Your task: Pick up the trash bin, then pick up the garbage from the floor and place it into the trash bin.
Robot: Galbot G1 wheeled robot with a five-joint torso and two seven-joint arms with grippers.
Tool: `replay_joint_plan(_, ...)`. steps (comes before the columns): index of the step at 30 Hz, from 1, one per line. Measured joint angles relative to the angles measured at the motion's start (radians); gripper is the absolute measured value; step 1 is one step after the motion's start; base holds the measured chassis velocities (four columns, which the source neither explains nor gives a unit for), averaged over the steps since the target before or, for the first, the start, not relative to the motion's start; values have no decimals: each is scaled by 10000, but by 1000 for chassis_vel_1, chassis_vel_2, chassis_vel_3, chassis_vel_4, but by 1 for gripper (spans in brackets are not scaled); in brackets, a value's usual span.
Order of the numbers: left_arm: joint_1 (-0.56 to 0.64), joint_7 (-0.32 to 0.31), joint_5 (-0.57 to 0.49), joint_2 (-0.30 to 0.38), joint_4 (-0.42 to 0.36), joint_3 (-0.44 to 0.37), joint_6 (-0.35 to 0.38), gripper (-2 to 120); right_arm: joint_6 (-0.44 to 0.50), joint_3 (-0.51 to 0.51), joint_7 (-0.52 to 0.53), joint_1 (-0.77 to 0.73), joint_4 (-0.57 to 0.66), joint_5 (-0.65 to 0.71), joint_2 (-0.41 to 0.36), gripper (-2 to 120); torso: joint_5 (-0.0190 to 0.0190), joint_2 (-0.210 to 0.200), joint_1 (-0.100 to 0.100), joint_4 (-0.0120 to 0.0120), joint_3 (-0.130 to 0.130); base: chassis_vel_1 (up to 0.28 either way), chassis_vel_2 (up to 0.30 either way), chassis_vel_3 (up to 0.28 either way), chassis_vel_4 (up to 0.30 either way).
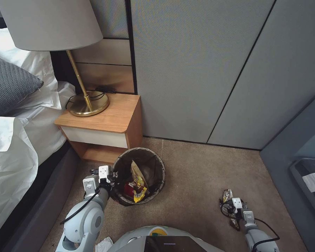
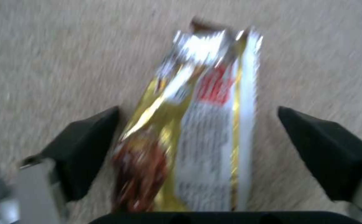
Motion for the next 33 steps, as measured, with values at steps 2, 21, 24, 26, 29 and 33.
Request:
replay_joint_plan(2,-4,-2,0,1,-3,-3,0,3,20,-20,2,0,-64,2,38,84,-1,0,0,-1,0,0,0,0,0)
replay_joint_plan(21,-64,-17,-19,7,55,-29,2,3,389,-41,1,-71,-224,-91,211,13,10,0,0,7,-1,0,0,0,0)
replay_joint_plan(24,-72,-17,-20,-3,65,-25,2,3,397,23,67,-61,-215,-103,191,0,2,0,0,-2,0,0,0,0,0)
replay_joint_plan(26,-74,-17,-19,-8,67,-24,2,3,460,34,91,-36,-218,-127,190,0,1,0,0,-2,0,0,0,0,0)
replay_joint_plan(29,-73,-17,-19,-9,67,-25,2,3,549,35,128,-24,-240,-140,198,0,1,0,0,-1,0,0,0,0,0)
replay_joint_plan(33,-53,-16,-3,-11,67,-28,2,3,741,49,174,-45,-224,-196,201,0,0,0,0,1,0,0,0,0,0)
